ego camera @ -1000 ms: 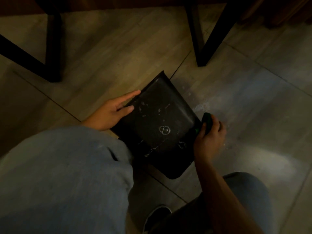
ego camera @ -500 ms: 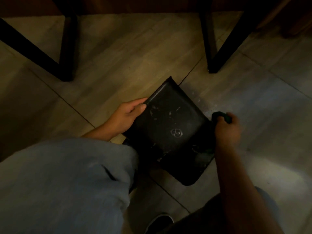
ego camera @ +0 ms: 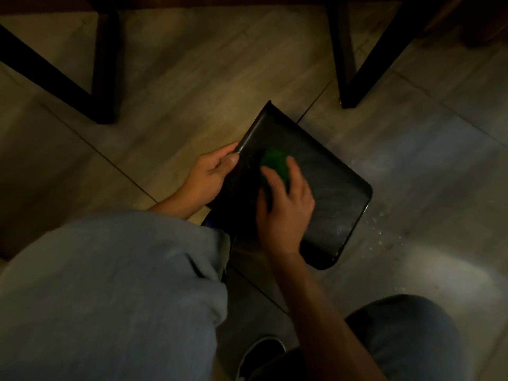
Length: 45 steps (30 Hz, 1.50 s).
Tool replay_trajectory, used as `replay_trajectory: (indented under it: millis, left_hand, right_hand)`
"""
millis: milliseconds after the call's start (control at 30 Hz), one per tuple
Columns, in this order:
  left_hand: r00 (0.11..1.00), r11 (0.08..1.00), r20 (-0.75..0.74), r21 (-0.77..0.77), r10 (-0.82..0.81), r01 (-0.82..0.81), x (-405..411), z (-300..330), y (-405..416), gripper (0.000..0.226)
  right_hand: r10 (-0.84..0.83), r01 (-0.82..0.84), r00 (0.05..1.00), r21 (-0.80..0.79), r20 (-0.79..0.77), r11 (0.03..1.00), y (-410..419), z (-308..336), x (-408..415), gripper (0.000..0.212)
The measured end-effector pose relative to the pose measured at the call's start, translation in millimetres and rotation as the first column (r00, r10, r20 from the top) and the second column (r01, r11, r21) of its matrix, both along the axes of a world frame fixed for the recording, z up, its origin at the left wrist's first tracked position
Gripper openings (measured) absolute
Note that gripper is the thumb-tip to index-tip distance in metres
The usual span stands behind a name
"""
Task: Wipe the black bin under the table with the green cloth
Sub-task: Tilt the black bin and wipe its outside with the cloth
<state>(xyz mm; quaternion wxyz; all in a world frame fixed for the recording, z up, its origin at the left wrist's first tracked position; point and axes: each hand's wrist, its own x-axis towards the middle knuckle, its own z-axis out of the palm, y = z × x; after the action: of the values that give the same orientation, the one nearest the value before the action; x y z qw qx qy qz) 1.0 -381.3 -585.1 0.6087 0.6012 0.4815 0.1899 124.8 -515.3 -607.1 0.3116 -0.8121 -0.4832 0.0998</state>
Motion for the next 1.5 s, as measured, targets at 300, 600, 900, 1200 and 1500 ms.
replay_trajectory:
  millis: [300,600,900,1200,1500]
  left_hand:
    - [0.984,0.992,-0.14,0.041,-0.11,0.117,5.8,-2.9,-2.6,0.046]
    - [0.998,0.949,0.067,-0.315,0.004,0.017,13.3,-4.3,-0.2,0.039]
    - [1.0,0.975,0.007,-0.222,0.012,-0.01,7.6,-20.4,0.4,0.094]
    - [0.991,0.947,0.091,-0.316,0.094,-0.061,-6.0,-41.1,-4.6,0.09]
    - [1.0,0.972,0.004,-0.234,0.019,-0.017,4.6,-22.5,-10.8,0.033]
  right_hand:
    - [-0.595,0.62,0.699,-0.079,-0.398,0.781,-28.8,-10.4,99.3,0.057]
    - [-0.046,0.067,0.99,0.159,-0.136,0.985,59.3,23.6,-31.7,0.046]
    - [-0.519,0.523,0.825,-0.046,-0.223,0.851,-45.9,-7.0,12.6,0.05]
    - [-0.29,0.289,0.957,0.02,0.008,0.957,46.3,-7.9,55.3,0.04]
    - [0.0,0.008,0.998,0.117,-0.07,0.993,14.4,12.2,-42.4,0.035]
